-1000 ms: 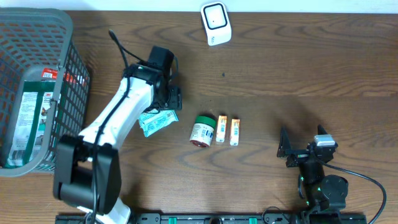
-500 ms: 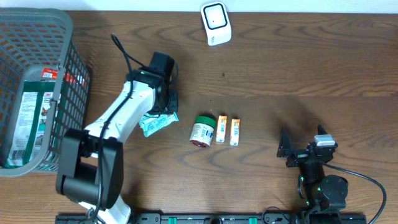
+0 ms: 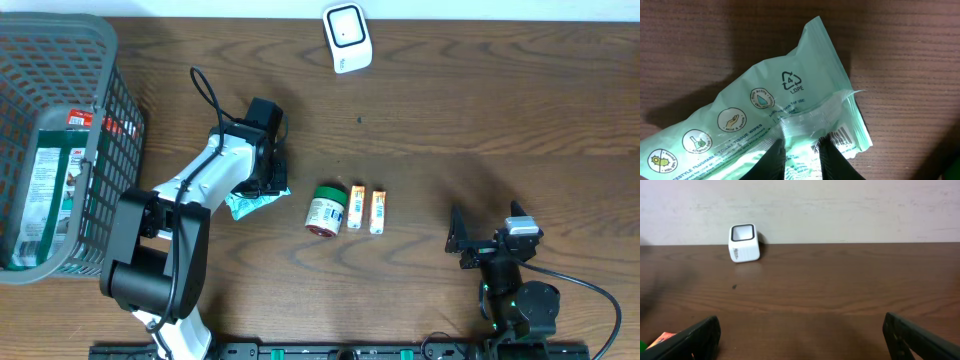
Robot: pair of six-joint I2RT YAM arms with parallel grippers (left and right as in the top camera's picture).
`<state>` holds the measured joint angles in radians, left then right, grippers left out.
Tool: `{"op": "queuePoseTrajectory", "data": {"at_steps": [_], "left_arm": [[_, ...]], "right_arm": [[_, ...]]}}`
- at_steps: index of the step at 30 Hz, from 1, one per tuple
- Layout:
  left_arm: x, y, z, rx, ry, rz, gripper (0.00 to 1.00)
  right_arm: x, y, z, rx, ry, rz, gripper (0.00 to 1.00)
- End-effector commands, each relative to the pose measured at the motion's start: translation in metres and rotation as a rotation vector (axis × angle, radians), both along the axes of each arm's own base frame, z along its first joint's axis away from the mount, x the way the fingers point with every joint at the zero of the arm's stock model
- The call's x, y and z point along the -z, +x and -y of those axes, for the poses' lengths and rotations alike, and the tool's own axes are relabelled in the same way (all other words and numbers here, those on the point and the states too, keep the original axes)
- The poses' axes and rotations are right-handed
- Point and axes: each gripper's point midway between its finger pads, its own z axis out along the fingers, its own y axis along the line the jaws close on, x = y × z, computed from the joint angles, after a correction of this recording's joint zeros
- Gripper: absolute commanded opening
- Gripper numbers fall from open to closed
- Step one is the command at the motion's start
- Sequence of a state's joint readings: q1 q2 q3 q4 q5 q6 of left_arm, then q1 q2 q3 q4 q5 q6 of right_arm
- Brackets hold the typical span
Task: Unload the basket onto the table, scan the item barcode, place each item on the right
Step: 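Carry the light-green pack out and lower it left of the jar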
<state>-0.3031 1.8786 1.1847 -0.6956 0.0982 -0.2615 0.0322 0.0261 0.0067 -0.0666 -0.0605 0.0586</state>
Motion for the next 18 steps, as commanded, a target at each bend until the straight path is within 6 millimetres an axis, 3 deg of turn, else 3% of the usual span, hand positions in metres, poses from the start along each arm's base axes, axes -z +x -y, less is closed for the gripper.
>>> {"op": "queuePoseTrajectory", "data": {"at_steps": [1, 5, 9, 13, 18], "left_arm": [[-0.003, -0.001, 0.000, 0.007, 0.001, 0.003, 0.27], [-0.029, 0.008, 0.003, 0.006, -0.024, 0.082, 0.38], [-0.042, 0.010, 0.003, 0.006, -0.035, 0.118, 0.39], [-0.033, 0.006, 0.001, 0.005, -0.020, 0.091, 0.29], [-0.006, -0.001, -0.012, -0.001, 0.052, 0.053, 0.28]], "right_arm": [[0.001, 0.000, -0.003, -0.015, -0.011, -0.002, 0.99], [0.001, 0.000, -0.003, -0.015, -0.011, -0.002, 0.99], [0.001, 0.000, -0.003, -0.015, -0.011, -0.002, 0.99], [0.001, 0.000, -0.003, -0.015, -0.011, -0.002, 0.99], [0.001, 0.000, -0.003, -0.015, -0.011, -0.002, 0.99]]}}
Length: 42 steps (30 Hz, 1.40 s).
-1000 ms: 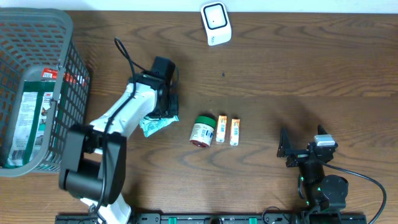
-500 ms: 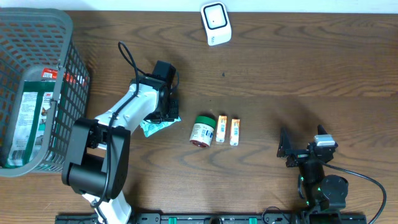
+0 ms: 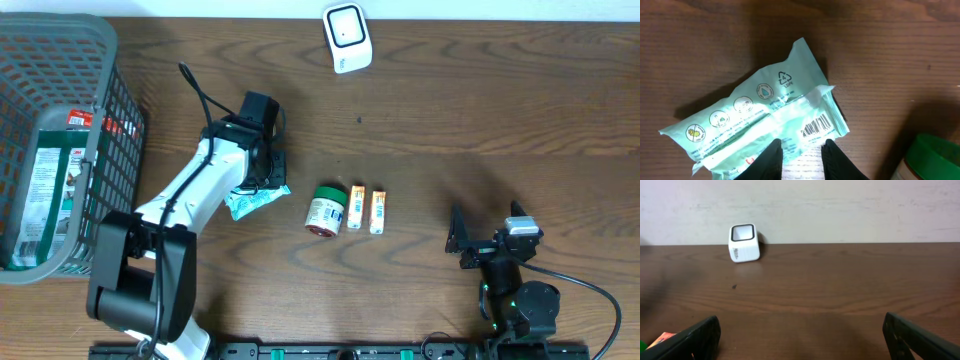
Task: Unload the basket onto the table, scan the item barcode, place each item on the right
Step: 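Carry the light-green pack out and lower it left of the jar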
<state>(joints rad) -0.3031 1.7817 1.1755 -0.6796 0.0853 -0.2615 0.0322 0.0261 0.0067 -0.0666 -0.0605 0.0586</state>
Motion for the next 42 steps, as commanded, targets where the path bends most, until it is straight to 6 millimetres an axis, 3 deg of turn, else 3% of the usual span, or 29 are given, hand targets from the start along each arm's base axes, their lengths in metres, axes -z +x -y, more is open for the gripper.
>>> {"op": "queuePoseTrajectory", "data": {"at_steps": [1, 6, 11, 14, 19, 22, 25, 31, 35, 38, 42], "left_arm": [[0.032, -0.013, -0.015, -0.004, 0.081, -0.052, 0.28], [0.063, -0.029, -0.020, -0.003, 0.103, -0.110, 0.28], [0.066, -0.032, -0.021, -0.002, 0.110, -0.127, 0.28], [0.053, -0.030, -0.017, 0.001, 0.090, -0.129, 0.28], [0.008, -0.012, -0.011, -0.003, 0.049, -0.004, 0.35], [-0.002, -0.009, -0.011, -0.003, 0.039, 0.028, 0.36], [0.003, -0.011, -0.011, -0.003, 0.042, 0.020, 0.35], [0.028, -0.022, -0.015, -0.005, 0.053, -0.016, 0.24], [0.039, -0.027, -0.026, -0.013, 0.119, -0.042, 0.23], [0.041, -0.027, -0.033, -0.018, 0.157, -0.040, 0.23], [0.035, -0.025, -0.025, -0.013, 0.114, -0.034, 0.22]], "right_arm": [[0.001, 0.000, -0.003, -0.015, -0.011, -0.002, 0.99], [0.001, 0.000, -0.003, -0.015, -0.011, -0.002, 0.99], [0.001, 0.000, -0.003, -0.015, -0.011, -0.001, 0.99], [0.001, 0.000, -0.003, -0.015, -0.011, -0.002, 0.99], [0.001, 0.000, -0.003, -0.015, -0.011, -0.002, 0.99], [0.001, 0.000, -0.003, -0.015, -0.011, -0.002, 0.99], [0.001, 0.000, -0.003, -0.015, -0.011, -0.002, 0.99], [0.001, 0.000, -0.003, -0.015, -0.011, -0.002, 0.99], [0.001, 0.000, -0.003, -0.015, -0.011, -0.002, 0.99], [0.001, 0.000, -0.003, -0.015, -0.011, -0.002, 0.99], [0.001, 0.000, -0.003, -0.015, -0.011, -0.002, 0.99]]}}
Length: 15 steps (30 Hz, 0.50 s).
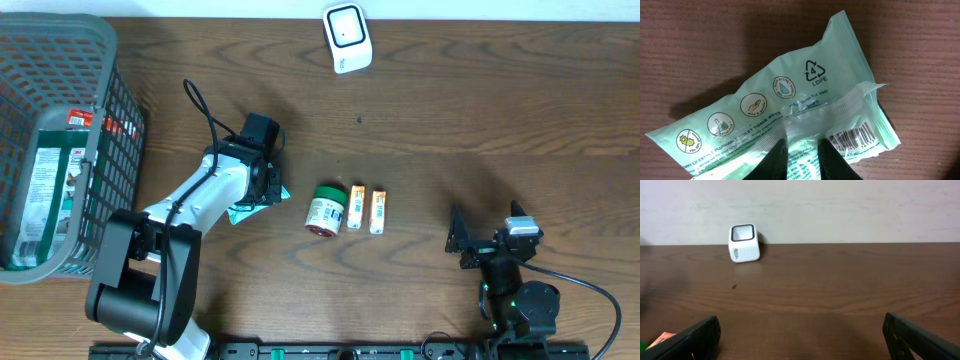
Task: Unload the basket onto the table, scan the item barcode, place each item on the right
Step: 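Carry the light-green pack out and lower it left of the jar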
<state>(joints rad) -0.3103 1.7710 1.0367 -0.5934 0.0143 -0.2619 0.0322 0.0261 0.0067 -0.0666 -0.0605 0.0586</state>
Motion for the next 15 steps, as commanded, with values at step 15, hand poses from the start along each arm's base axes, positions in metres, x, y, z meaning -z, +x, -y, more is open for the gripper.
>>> {"op": "queuePoseTrajectory", "data": {"at_steps": [15], "left_arm": [[-0.032, 0.007, 0.032, 0.055, -0.138, 0.092, 0.22]], "right_arm": [[0.001, 0.000, -0.003, -0.015, -0.011, -0.002, 0.99]]}}
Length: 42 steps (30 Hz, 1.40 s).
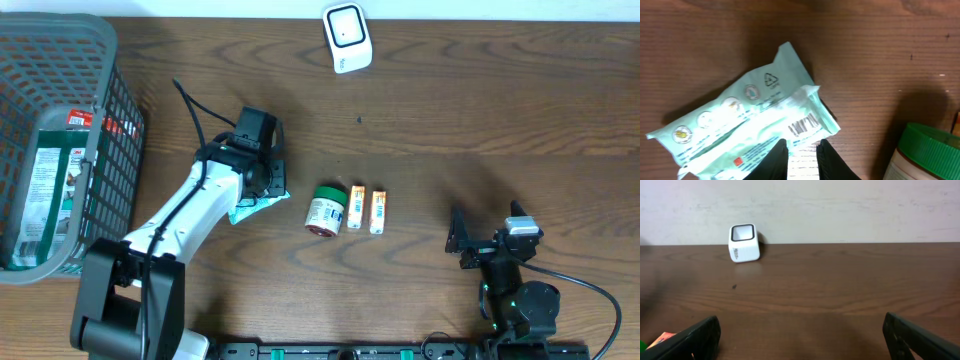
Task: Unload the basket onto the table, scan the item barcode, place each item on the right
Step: 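Carry the light-green pack out and lower it left of the jar, then release the light-green pack and nudge it next to the jar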
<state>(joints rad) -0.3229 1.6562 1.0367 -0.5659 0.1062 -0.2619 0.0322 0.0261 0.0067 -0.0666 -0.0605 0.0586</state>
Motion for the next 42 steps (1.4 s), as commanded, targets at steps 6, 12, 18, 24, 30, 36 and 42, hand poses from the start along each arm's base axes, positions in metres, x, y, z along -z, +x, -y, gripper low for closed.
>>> {"op": "queuePoseTrajectory", "data": {"at_steps": [6, 12, 18, 24, 30, 36, 42], "left_arm": [[0.039, -0.006, 0.020, 0.057, 0.003, -0.048, 0.23], [0.066, -0.015, 0.028, 0.081, 0.021, -0.107, 0.23], [0.018, 0.013, 0.033, 0.065, -0.029, 0.026, 0.23], [-0.064, 0.036, 0.003, -0.025, -0.046, 0.247, 0.23], [-0.071, 0.030, -0.063, -0.157, 0.115, 0.241, 0.23], [-0.036, 0.032, -0.097, -0.224, 0.155, 0.167, 0.23], [0.008, 0.043, -0.110, -0.252, 0.175, 0.094, 0.23]], "right_arm": [[0.001, 0.000, -0.003, -0.015, -0.011, -0.002, 0.99], [0.001, 0.000, -0.003, -0.015, -0.011, -0.002, 0.99], [0.001, 0.000, -0.003, -0.015, -0.011, -0.002, 0.99], [0.001, 0.000, -0.003, -0.015, -0.011, -0.002, 0.99], [0.001, 0.000, -0.003, -0.015, -0.011, -0.002, 0.99], [0.001, 0.000, -0.003, -0.015, -0.011, -0.002, 0.99], [0.001, 0.000, -0.003, -0.015, -0.011, -0.002, 0.99]]}}
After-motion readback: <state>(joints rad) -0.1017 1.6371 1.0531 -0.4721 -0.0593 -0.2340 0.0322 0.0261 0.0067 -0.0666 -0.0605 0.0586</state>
